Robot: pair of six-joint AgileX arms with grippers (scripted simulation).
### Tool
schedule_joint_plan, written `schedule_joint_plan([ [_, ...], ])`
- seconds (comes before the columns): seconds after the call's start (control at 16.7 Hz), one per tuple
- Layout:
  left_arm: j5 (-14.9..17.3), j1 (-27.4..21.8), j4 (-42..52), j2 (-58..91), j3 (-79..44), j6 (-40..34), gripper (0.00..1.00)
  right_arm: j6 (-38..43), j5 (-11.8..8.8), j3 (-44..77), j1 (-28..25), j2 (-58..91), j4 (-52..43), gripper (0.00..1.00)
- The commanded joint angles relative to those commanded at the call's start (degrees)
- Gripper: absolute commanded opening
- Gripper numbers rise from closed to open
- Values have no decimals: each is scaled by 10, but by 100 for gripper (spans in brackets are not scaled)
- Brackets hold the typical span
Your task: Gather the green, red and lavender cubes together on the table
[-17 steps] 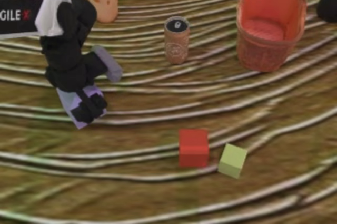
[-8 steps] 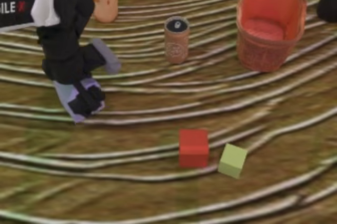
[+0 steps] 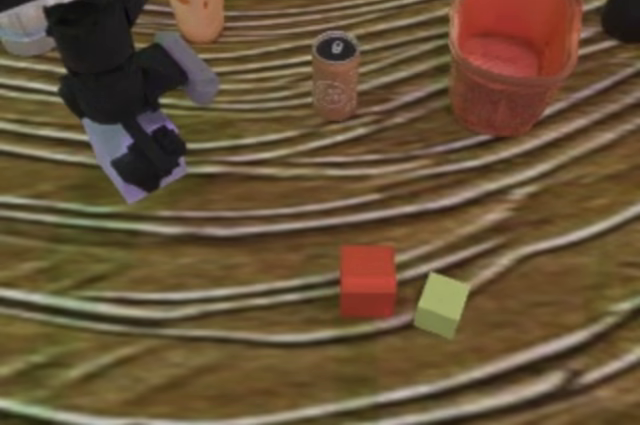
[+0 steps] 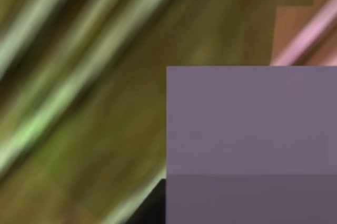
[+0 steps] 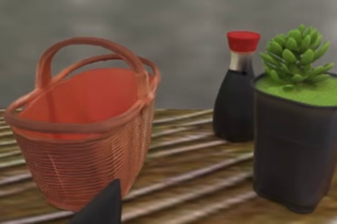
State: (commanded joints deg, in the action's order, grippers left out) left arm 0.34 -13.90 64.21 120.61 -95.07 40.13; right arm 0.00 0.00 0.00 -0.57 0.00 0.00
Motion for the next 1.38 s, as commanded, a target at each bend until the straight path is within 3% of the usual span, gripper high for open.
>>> schedule_joint_plan([
  [0.24,0,-25,-1,-11,15,21,0,0,0,0,0,0,0,100],
  [0.72,1,-183,-3,-110,116,163,0,0,0,0,0,0,0,100],
  [1.14,1,-190,-13,-111,128,171,0,0,0,0,0,0,0,100],
  [1.38,1,-192,-91,-84,176,169,0,0,0,0,0,0,0,100],
])
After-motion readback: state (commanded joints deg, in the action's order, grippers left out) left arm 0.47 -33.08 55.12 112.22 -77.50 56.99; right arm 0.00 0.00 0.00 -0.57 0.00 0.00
